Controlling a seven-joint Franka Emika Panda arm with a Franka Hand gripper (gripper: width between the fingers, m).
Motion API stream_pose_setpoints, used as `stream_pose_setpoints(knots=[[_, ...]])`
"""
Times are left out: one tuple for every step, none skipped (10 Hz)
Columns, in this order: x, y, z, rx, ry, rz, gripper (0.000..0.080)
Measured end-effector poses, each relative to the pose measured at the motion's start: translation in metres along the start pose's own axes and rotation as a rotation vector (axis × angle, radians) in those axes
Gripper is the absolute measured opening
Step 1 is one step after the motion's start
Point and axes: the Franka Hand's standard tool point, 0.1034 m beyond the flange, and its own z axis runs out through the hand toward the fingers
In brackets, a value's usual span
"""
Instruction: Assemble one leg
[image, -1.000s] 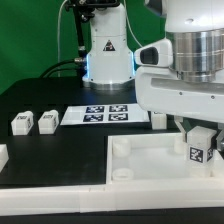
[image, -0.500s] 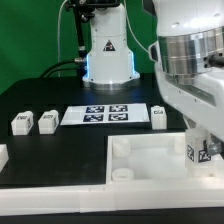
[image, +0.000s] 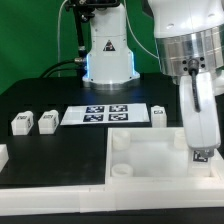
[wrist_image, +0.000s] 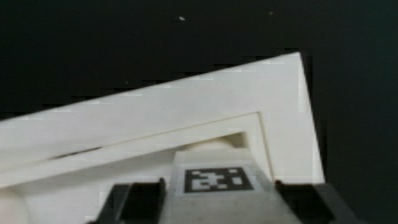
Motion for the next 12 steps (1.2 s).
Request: stream_pose_setpoints(knots=[[0.002, -0.002, -0.001, 0.008, 0.009, 0.045, 0.0294], [0.003, -0.003, -0.002, 0.01, 0.014, 0.043, 0.0294], [0.003, -0.002, -0.001, 0.008, 0.014, 0.037, 0.0365], [0.002, -0.001, -0.001, 0.008, 0.014, 0.035, 0.0365], [0.0, 0.0, -0.002, 0.011, 0.012, 0.032, 0.0545], [-0.005, 0.004, -0.005, 0.018, 0.008, 0.025, 0.0627], [-0.01, 0.01, -0.011, 0.02, 0.002, 0.016, 0.0643], [-0.016, 0.015, -0.022, 0.025, -0.006, 0.008, 0.0643], [-0.019, 0.017, -0.029, 0.029, -0.013, 0.002, 0.0648], [-0.021, 0.018, -0.031, 0.03, -0.016, 0.0, 0.0648], [-0.02, 0.018, -0.03, 0.028, -0.014, -0.002, 0.0649], [-0.02, 0.019, -0.029, 0.027, -0.013, -0.002, 0.0649]])
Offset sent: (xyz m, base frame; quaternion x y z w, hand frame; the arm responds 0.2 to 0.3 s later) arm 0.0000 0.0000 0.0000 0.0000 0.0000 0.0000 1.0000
